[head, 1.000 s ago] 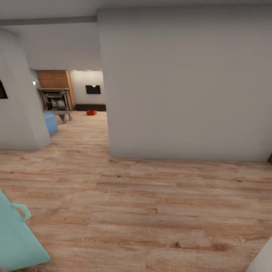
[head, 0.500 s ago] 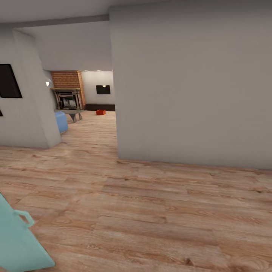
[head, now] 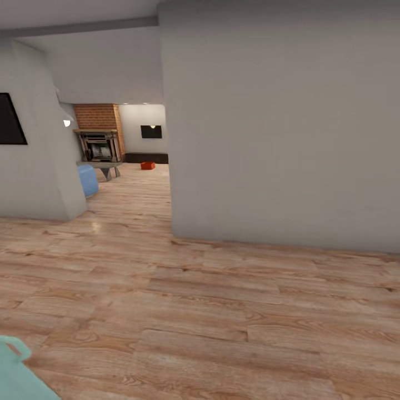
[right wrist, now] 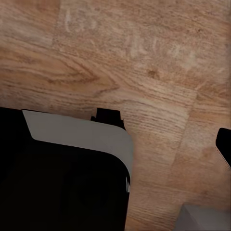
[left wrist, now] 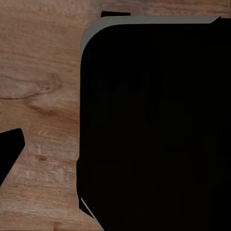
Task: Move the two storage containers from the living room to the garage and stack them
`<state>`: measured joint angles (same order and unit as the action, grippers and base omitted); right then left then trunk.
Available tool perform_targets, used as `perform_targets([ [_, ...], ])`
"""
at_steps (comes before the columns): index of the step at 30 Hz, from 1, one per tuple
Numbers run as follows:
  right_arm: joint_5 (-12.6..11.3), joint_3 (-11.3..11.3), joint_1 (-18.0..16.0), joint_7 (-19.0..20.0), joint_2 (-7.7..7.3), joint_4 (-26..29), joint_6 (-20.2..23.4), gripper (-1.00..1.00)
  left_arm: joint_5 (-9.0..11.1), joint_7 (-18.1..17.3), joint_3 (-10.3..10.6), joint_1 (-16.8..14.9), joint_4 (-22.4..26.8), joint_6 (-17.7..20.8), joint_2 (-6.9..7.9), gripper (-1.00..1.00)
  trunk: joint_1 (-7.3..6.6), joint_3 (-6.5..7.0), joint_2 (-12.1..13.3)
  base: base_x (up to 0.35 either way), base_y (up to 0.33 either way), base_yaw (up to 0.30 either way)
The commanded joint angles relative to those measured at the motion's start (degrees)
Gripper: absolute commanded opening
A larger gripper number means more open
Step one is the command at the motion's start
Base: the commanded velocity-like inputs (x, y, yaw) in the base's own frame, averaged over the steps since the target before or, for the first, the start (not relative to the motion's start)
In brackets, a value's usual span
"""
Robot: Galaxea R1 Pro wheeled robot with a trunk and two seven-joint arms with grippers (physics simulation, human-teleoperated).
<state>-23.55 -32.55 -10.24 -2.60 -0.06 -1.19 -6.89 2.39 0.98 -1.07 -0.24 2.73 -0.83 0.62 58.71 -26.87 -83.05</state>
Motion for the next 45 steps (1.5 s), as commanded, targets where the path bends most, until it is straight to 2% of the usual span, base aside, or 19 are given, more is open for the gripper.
perform_targets([
  [1,-0.41,-0.53,-0.05,-0.04,0.09,-0.13,-0.29,1.00,0.25,0.07,-0.07,-0.02,-0.01,-0.08,-0.01,1.00,0.02,-0.06,-0.03,0.231,0.000,0.000],
  [45,-0.42,-0.47,-0.05,-0.04,0.15,-0.13,-0.25,1.00,0.25,0.07,-0.07,-0.02,-0.01,-0.11,0.04,1.00,0.02,-0.06,-0.03,0.226,0.000,0.000],
])
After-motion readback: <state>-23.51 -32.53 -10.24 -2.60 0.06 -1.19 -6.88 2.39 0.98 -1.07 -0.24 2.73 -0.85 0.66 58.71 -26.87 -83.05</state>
